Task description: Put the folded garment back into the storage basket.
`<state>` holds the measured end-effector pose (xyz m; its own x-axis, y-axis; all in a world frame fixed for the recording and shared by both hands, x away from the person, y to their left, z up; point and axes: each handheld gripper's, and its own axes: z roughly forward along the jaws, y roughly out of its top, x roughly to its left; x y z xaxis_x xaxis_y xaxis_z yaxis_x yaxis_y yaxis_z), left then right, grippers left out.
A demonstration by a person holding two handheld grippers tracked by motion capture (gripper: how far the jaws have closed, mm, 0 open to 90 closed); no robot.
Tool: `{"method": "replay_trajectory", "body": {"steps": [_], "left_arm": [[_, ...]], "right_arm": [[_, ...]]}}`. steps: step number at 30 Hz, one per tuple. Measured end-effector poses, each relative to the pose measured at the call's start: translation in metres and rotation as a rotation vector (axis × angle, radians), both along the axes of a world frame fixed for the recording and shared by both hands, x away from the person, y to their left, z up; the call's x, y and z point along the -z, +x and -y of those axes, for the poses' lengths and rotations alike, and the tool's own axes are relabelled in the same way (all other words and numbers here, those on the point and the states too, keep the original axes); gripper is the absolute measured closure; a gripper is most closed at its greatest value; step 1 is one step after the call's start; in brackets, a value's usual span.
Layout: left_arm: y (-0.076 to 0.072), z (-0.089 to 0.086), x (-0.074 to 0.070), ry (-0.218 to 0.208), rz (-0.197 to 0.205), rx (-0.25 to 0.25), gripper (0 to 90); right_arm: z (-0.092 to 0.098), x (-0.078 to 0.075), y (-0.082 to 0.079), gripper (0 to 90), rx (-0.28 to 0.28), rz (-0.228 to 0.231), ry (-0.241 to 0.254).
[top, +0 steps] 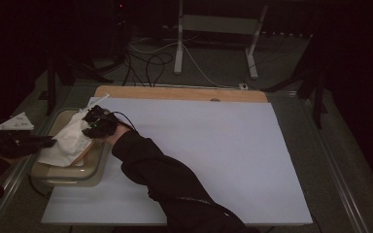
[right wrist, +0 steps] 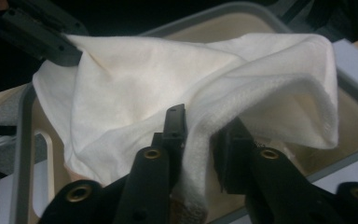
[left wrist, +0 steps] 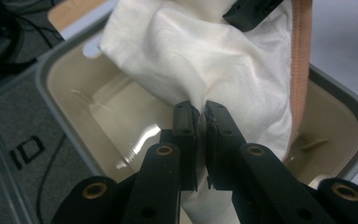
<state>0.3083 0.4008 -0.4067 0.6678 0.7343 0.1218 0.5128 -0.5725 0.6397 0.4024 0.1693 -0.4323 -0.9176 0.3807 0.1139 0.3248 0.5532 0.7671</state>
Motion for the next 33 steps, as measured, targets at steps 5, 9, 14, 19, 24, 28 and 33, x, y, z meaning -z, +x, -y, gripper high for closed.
{"method": "replay_trajectory", "body": {"steps": [5,9,14,19,24,28,33], "left_arm": [[0.006,0.000,0.018,-0.008,-0.039,-0.045,56.3],[0.009,0.005,0.024,-0.049,-0.086,-0.034,31.9],[0.008,0.013,0.022,-0.102,-0.085,0.017,15.4],[0.007,0.026,0.022,-0.106,-0.090,0.039,6.0],[0.008,0.036,0.020,-0.119,-0.070,0.051,1.6],[0.010,0.044,0.016,-0.131,-0.055,0.066,0.9],[0.012,0.055,0.015,-0.142,-0.064,0.082,0.6]], "right_arm": [[0.002,0.017,0.005,29.5,-0.025,-0.010,0.001],[0.005,0.013,0.002,13.6,-0.059,0.004,0.010],[0.012,0.006,-0.003,9.9,-0.077,0.040,0.017],[0.020,0.005,-0.008,9.8,-0.099,0.059,0.018],[0.032,0.003,-0.010,9.6,-0.103,0.092,0.024],[0.044,0.000,-0.009,9.6,-0.101,0.112,0.020],[0.059,0.001,-0.008,9.5,-0.092,0.111,0.026]]}}
